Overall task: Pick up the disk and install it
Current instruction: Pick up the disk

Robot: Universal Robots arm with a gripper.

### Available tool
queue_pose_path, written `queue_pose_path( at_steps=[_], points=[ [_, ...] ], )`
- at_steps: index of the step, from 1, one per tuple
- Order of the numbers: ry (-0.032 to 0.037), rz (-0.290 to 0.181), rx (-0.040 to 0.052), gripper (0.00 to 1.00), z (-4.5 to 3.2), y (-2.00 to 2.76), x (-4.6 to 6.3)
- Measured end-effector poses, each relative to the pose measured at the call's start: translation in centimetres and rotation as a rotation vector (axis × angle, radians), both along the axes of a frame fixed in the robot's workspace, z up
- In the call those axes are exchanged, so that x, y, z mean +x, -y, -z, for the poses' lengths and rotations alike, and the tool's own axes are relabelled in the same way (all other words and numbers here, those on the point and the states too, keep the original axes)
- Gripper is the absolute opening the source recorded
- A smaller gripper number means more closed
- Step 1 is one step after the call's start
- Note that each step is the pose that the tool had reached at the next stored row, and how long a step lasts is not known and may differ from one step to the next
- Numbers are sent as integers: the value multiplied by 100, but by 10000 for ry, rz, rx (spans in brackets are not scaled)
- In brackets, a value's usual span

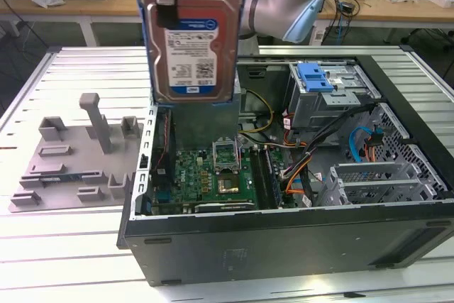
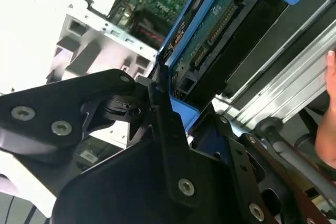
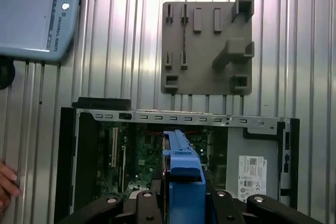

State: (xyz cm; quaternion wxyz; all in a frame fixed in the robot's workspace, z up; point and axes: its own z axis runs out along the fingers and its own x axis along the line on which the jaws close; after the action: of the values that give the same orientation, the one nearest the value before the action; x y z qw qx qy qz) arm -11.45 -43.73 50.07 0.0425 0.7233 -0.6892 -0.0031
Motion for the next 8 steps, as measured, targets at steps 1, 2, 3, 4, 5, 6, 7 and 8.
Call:
queue_pose_path(
  at_steps=[1,2,3,4,5,6,7,8],
  points=[
    [-3,1,0,37,0,36,80],
    [-5,-2,0,37,0,72,157],
    [-7,0,0,37,0,88,192],
    [-9,0,0,37,0,111,242],
    [-12,1,0,37,0,154,340],
    [-17,-1,0,37,0,194,435],
    [-18,-1,0,37,0,212,479],
    [-20,-4,-1,37,0,229,522]
  ],
)
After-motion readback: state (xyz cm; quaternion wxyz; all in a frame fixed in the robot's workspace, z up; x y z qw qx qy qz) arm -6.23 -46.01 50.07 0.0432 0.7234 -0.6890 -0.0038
